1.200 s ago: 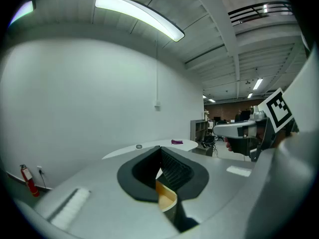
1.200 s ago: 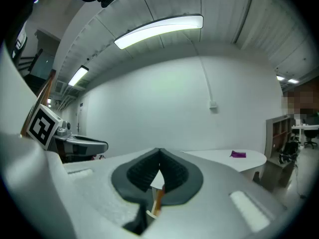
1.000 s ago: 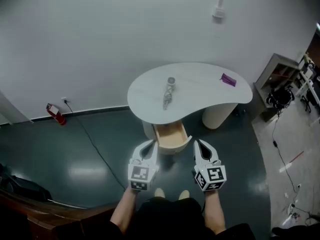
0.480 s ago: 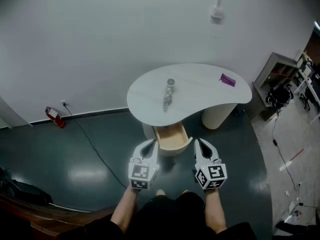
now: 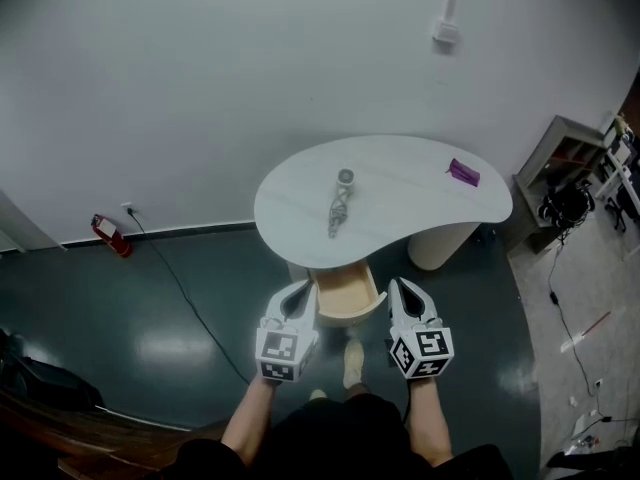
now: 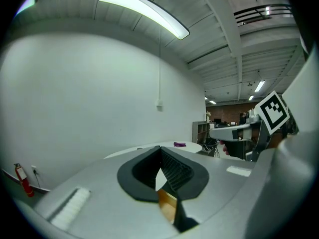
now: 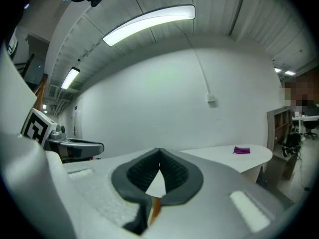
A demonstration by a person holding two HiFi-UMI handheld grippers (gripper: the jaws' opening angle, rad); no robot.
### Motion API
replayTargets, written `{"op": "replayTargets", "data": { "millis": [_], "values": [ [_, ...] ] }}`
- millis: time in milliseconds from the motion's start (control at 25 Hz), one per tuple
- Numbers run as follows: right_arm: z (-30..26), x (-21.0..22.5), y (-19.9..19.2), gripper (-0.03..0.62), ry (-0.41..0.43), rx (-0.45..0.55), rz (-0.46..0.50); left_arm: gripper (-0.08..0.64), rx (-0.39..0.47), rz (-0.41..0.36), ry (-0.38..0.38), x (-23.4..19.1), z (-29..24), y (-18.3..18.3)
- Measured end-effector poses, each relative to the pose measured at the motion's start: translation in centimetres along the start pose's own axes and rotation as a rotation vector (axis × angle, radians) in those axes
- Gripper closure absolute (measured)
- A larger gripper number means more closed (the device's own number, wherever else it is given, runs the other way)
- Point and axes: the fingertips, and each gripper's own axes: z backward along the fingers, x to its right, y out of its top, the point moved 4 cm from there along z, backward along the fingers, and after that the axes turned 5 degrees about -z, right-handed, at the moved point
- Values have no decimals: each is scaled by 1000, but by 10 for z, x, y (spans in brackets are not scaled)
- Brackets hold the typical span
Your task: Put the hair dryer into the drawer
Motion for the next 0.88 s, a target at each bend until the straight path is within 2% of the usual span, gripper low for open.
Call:
{"op": "replayTargets", "data": {
  "millis": [480,880],
  "values": [
    [-128,63,18,591,91,-56,-5,554,-65,25,82,-39,-118,4],
    [-207,104,10,589,176,-128,-23,554,-126,70,158,-58,-182,-11]
  ]
}}
